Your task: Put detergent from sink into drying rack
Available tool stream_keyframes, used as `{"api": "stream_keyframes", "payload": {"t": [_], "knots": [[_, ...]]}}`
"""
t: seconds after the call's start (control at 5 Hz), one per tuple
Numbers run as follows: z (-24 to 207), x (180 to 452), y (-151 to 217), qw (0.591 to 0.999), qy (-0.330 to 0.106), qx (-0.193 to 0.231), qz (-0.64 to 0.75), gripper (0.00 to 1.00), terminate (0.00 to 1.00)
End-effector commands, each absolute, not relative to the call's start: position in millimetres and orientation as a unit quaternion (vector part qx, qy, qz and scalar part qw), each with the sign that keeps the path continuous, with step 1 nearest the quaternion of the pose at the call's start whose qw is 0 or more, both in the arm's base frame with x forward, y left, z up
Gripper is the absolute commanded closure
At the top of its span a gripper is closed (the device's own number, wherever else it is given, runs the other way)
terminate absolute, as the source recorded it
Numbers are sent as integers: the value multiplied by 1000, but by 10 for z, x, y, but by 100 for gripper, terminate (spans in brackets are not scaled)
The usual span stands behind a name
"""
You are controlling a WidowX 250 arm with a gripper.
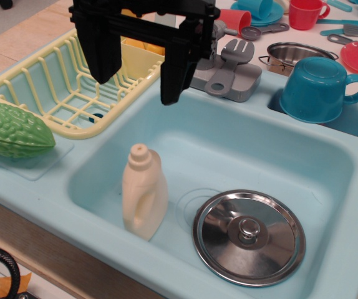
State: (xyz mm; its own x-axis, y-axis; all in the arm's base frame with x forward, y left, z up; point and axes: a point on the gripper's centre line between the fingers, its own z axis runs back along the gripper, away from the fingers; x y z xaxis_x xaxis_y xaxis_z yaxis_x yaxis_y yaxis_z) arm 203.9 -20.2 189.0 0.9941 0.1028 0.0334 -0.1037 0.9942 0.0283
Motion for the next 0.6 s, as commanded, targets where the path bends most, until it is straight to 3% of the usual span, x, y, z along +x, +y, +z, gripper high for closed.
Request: {"api": "stream_keyframes", "payload": {"t": [0.0, 0.4], "knots": [[1890, 2039, -202, 998, -16, 15, 52, 0, 0], [1592, 1921, -229, 999, -12, 13, 38, 0, 0]]}}
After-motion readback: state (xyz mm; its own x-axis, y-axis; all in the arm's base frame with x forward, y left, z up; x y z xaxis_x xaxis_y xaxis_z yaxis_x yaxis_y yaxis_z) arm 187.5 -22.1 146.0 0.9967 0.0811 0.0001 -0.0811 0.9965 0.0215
